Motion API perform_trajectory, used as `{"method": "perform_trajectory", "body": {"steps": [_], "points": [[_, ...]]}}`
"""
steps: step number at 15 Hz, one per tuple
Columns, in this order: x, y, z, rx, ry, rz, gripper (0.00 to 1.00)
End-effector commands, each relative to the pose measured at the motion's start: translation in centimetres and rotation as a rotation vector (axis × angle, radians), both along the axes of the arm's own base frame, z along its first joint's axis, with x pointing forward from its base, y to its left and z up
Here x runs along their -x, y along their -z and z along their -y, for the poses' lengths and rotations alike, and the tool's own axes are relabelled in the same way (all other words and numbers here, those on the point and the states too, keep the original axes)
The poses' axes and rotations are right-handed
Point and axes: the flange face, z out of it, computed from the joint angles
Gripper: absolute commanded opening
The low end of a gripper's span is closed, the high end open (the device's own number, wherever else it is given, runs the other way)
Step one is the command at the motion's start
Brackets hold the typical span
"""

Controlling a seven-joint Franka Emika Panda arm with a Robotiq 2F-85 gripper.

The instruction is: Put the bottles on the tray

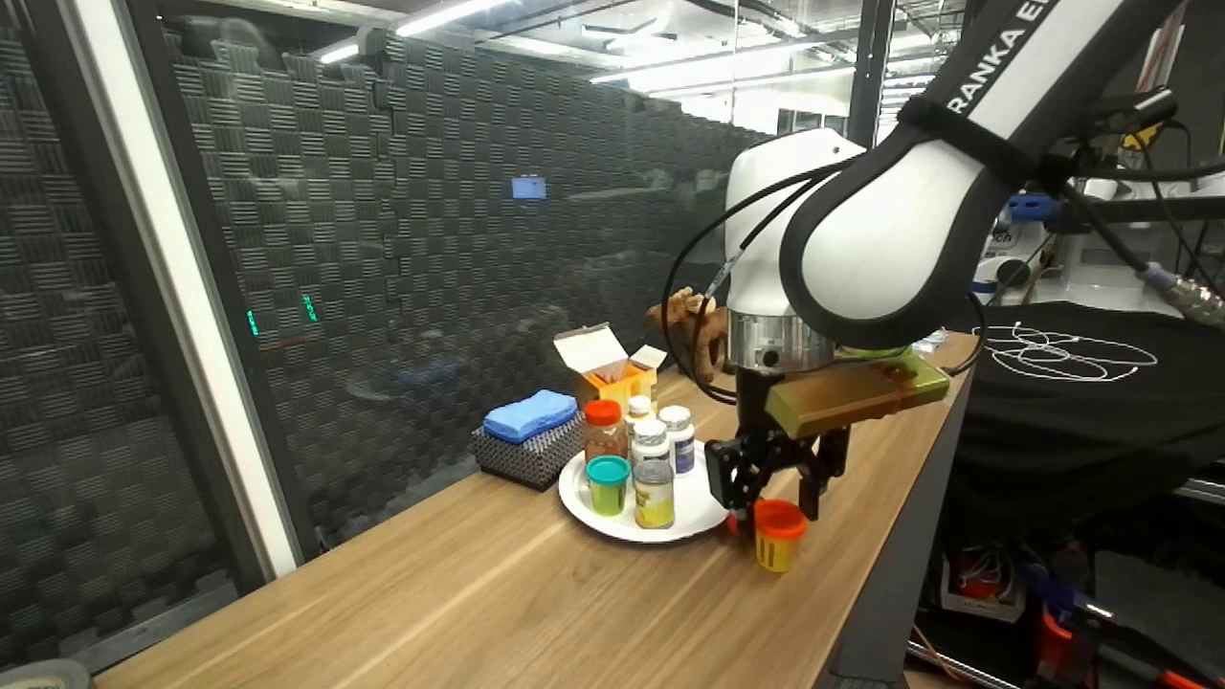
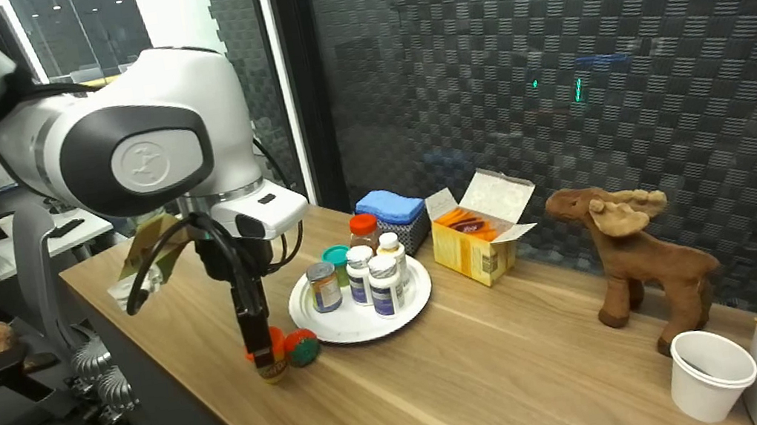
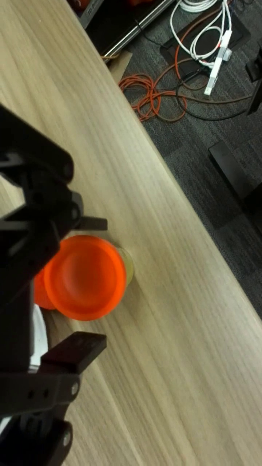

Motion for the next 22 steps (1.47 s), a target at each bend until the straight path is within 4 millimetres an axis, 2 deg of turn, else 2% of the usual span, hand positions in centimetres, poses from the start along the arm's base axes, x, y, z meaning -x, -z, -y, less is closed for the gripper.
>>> {"method": "perform_trajectory", "body": {"steps": [1,3,6,10,14,17,22], "points": [[-0.2,-0.6,0.1,-0.002,0.002,0.041,0.43],[-0.3,-0.6,0.2,-0.001,0.006,0.048,0.29],[0.0,-1.2,0.1,-0.001,0.003,0.055,0.29],[0.1,-4.3,-0.7,-0.014,-0.004,0.097,0.29],[-1.4,-7.5,-0.8,-0.004,0.048,0.173,0.29],[-3.0,-7.3,-0.4,0.031,0.099,0.199,0.29],[-5.5,-4.2,0.3,0.111,0.169,0.212,0.29]]}}
